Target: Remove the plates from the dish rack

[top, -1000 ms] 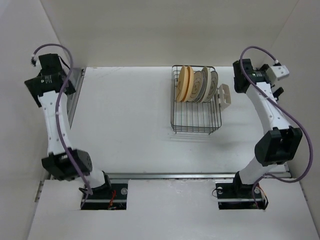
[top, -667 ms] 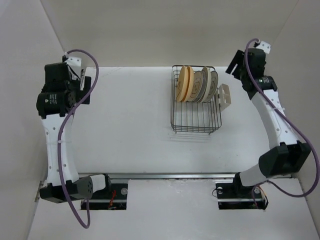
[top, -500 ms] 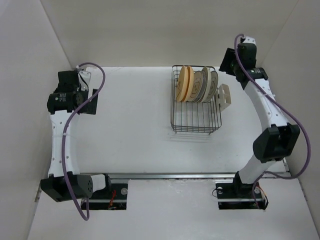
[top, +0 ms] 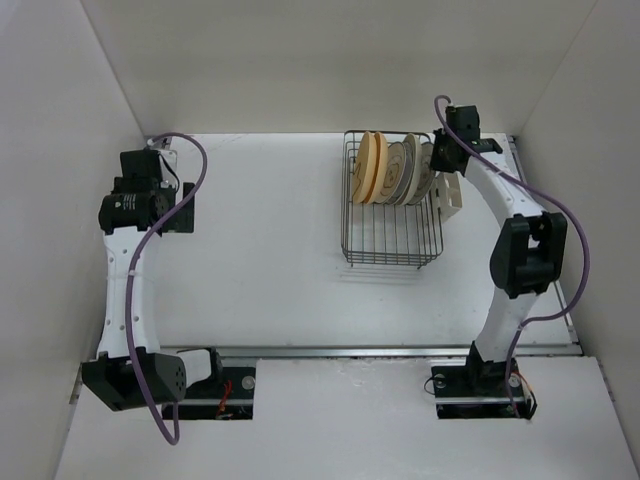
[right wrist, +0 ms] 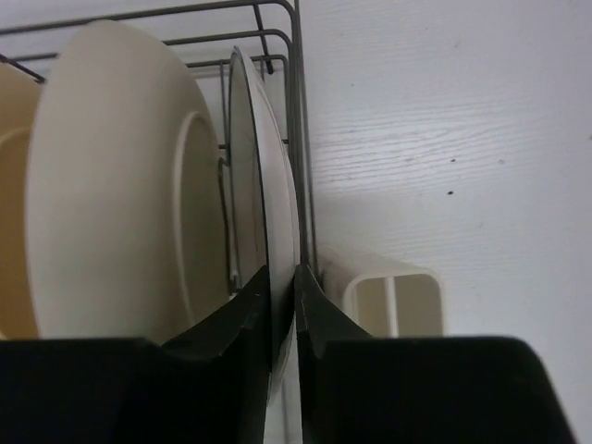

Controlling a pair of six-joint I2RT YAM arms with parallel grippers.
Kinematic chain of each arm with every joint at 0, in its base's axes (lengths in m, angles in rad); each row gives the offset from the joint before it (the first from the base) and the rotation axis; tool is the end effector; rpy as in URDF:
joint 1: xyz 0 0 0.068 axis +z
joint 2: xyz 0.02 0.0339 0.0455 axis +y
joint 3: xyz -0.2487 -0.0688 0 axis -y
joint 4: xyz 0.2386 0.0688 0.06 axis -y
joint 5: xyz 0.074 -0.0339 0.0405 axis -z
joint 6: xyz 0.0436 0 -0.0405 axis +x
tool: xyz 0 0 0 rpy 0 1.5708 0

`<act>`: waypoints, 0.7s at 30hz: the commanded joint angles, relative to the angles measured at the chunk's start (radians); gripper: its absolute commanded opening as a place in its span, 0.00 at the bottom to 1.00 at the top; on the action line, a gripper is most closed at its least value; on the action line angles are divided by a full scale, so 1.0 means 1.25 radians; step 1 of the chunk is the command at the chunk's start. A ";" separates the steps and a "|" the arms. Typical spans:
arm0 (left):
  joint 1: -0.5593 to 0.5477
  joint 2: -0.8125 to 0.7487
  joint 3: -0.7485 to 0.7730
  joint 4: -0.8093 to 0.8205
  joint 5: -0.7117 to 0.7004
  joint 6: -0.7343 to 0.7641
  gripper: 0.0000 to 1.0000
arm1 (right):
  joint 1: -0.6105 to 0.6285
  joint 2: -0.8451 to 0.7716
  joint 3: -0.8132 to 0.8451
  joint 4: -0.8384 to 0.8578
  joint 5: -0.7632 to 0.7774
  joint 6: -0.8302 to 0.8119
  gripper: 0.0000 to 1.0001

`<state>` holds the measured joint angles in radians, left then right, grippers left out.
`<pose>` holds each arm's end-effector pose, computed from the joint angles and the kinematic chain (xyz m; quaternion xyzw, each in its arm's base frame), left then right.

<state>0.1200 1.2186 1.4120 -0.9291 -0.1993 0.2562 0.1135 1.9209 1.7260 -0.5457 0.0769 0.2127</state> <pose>0.2406 0.0377 0.3733 0.0216 0.9102 0.1648 0.3794 0.4353 0.0462 0.2805 0.0608 0.9125 0.0307 0.4033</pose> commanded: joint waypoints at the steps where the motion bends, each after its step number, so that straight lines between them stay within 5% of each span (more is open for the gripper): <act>1: 0.002 -0.023 -0.007 0.016 -0.022 -0.029 1.00 | 0.021 0.011 0.025 0.008 0.028 -0.003 0.05; 8: 0.002 -0.030 -0.014 0.016 -0.015 -0.029 1.00 | 0.096 -0.124 0.095 -0.010 0.279 -0.029 0.00; 17: -0.005 -0.030 0.013 0.008 0.140 -0.022 1.00 | 0.212 -0.233 0.223 0.033 0.662 -0.109 0.00; 20: -0.005 -0.023 0.013 -0.008 0.286 0.007 1.00 | 0.253 -0.271 0.200 0.041 0.583 -0.126 0.00; 21: -0.005 -0.013 0.013 -0.008 0.327 0.007 1.00 | 0.275 -0.279 0.172 0.041 0.431 -0.126 0.00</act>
<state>0.1192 1.2087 1.4006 -0.9260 0.0055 0.2394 0.4072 1.6039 1.9617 -0.5446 0.7521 0.0917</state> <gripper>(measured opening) 0.997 0.105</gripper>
